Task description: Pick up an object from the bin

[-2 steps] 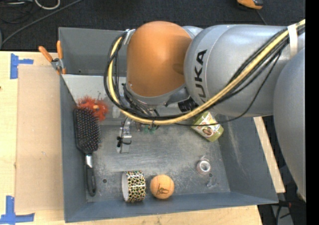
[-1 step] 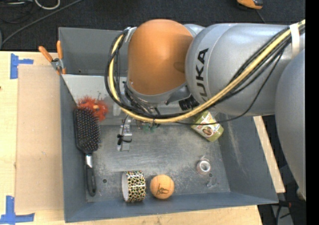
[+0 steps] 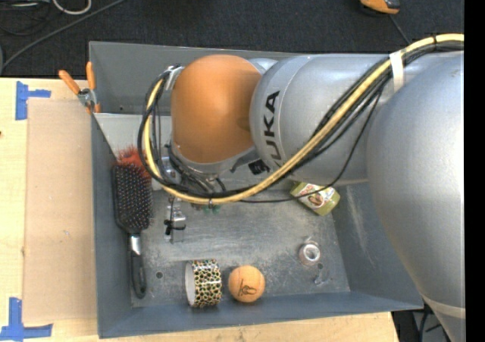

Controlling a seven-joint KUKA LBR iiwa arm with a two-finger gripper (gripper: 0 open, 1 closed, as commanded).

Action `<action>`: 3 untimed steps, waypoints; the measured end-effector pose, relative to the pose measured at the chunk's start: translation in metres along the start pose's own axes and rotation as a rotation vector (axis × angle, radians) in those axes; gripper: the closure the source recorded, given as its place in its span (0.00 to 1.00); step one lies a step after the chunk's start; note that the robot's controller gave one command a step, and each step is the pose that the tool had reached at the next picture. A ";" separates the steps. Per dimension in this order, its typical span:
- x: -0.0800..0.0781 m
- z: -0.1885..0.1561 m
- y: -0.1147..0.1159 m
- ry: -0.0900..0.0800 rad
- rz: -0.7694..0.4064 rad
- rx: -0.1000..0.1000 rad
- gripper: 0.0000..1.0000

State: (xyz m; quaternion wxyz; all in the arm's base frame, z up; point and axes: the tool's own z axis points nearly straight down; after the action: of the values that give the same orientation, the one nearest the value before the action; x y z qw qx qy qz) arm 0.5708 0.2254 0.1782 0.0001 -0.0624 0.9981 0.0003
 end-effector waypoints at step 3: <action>-0.016 0.066 -0.011 0.001 -0.111 -0.001 0.00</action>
Offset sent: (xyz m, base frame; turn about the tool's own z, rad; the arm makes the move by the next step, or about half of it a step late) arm 0.0251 -0.0023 -0.0765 -0.1131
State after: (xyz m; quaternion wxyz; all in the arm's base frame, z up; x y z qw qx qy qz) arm 0.5877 0.2167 0.1120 -0.0006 -0.1176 0.9931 0.0007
